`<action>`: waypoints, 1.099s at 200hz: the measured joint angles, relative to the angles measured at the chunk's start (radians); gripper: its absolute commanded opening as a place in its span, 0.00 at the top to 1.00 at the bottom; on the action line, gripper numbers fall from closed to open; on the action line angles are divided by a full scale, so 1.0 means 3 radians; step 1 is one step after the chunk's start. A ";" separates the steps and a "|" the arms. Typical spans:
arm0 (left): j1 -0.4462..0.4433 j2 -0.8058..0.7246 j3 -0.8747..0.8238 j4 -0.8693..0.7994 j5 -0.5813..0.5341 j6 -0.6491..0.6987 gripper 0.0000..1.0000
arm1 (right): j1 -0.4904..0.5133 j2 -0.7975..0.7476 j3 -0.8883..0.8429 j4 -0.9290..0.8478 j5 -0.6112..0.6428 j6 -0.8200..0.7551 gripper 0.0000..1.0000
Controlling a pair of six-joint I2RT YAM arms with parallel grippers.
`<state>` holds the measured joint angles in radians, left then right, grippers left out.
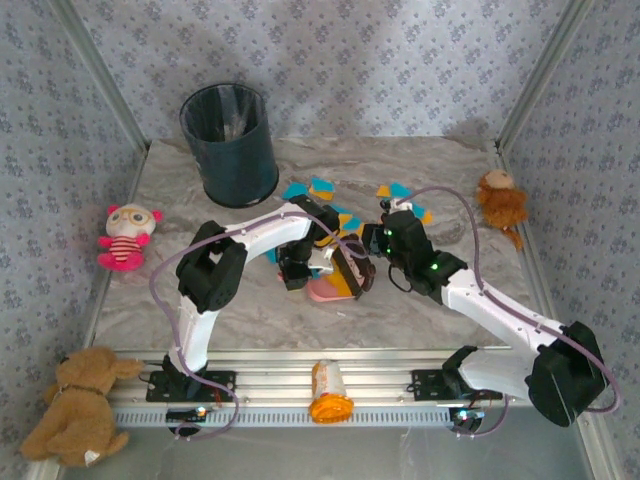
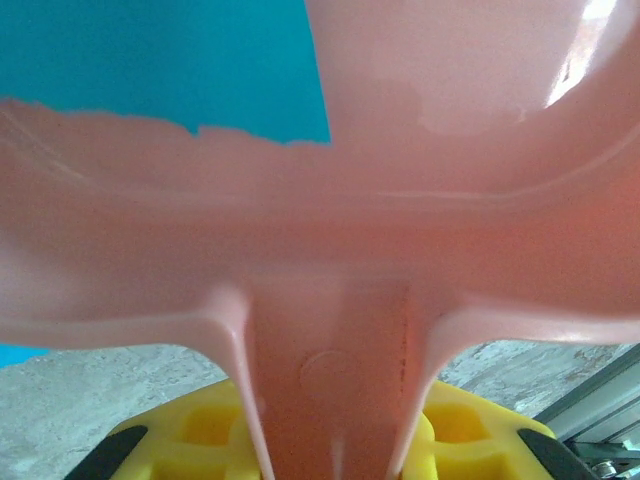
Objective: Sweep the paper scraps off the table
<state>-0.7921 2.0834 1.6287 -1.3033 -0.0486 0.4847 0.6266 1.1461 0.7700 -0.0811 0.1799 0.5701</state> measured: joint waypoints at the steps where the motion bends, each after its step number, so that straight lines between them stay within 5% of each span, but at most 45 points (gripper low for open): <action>1: 0.0000 0.0000 0.0000 0.0001 0.0000 0.0000 1.00 | -0.0001 0.0000 -0.0001 0.0001 -0.0005 0.0001 1.00; 53: 0.0000 0.0000 -0.0037 0.0084 0.0000 0.0001 1.00 | -0.0160 -0.0150 -0.0064 0.0060 -0.0179 0.0061 1.00; 114: 0.0000 0.0000 -0.0060 0.0112 0.0001 0.0001 1.00 | -0.0177 -0.0332 -0.0065 -0.0122 0.0182 0.0084 1.00; 220: 0.0000 0.0000 -0.0095 0.0196 0.0000 0.0000 0.99 | -0.0116 0.0010 -0.0017 -0.0130 0.0169 0.0071 1.00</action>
<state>-0.7921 2.0834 1.6001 -1.2446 -0.0486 0.4847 0.5919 1.1492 0.7650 -0.1200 0.2306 0.5915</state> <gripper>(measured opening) 0.226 0.280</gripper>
